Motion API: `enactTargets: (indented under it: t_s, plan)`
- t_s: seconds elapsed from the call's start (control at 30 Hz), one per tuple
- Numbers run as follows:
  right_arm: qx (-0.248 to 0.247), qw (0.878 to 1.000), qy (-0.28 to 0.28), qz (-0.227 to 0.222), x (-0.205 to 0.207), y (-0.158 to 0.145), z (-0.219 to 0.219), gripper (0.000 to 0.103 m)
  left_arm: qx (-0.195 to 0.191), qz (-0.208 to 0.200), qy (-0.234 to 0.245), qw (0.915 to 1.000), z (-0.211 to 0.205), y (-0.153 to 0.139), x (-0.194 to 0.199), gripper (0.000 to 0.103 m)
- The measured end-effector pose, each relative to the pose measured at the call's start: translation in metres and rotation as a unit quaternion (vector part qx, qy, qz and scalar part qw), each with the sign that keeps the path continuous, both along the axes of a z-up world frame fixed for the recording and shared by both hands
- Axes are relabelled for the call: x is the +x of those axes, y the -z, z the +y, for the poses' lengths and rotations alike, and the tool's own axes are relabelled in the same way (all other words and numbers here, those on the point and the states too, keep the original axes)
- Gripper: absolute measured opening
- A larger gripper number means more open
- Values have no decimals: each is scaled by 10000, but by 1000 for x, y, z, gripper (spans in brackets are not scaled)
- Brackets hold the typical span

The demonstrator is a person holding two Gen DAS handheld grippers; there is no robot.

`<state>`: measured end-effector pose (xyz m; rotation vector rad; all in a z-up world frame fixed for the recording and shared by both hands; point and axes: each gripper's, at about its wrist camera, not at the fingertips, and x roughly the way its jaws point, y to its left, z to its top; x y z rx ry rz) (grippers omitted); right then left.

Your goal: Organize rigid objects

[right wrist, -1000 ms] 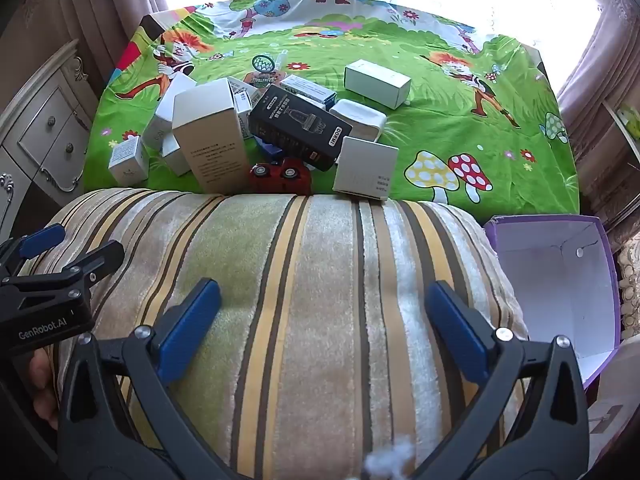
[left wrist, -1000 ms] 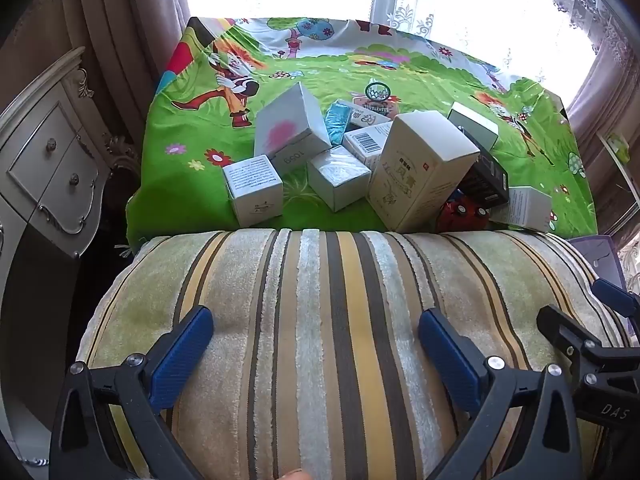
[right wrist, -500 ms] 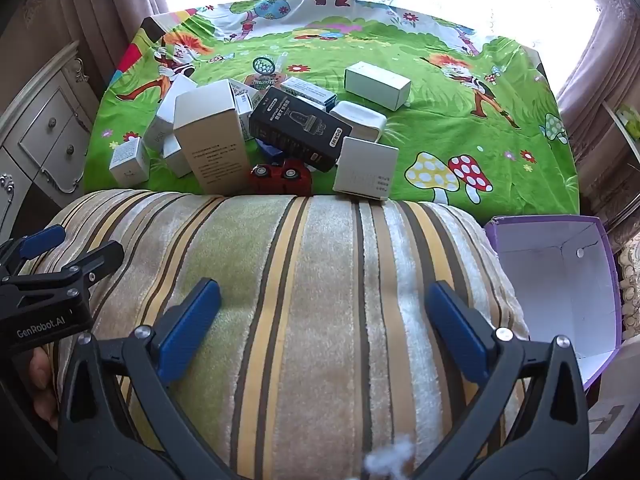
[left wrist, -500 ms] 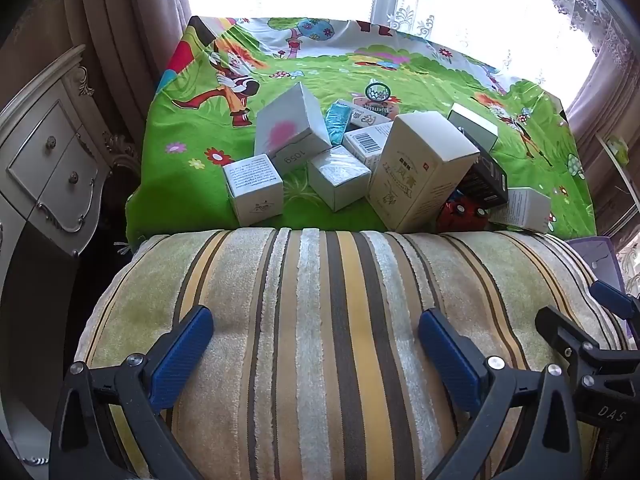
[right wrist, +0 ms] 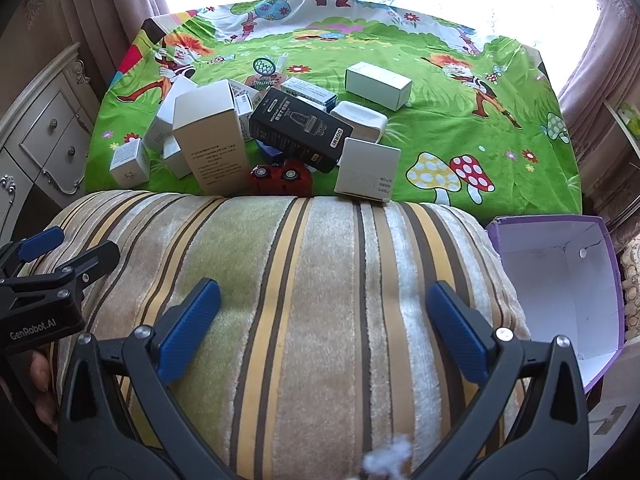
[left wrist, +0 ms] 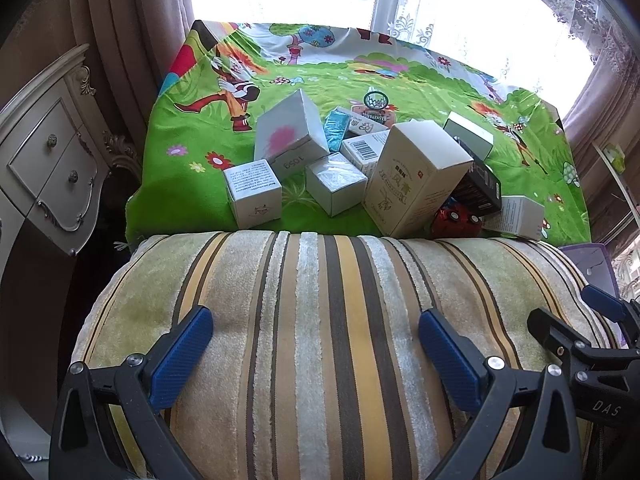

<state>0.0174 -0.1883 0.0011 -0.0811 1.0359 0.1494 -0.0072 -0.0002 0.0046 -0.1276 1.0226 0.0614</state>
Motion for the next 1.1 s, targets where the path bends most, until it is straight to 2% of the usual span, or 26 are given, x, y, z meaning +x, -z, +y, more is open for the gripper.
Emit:
enactTargets:
  t_s: [0.2,0.4,0.6,0.77,0.9,1.1]
  plan:
    - [64,9988,-301,386,9,-3,-3,103,-228,-55,-62,9997,6,-4,2,103]
    - [274,9979,-353,477,12,-6,-9,103,-517,-25,-220,9984,20,-7,11,102]
    - [742,9958,-382,362,24,-17,-18,103,-769,155,-580,9952,48,-4,35,91]
    - [307,9980,-537,134,43,-24,-18,103,-616,299,-634,9956,56,1,63,88]
    - [190,9983,-476,294,64,-14,-21,103,-525,463,-680,9952,61,9,86,86]
    - [129,9984,-369,411,89,-4,-20,103,-556,817,-795,9919,71,27,112,74]
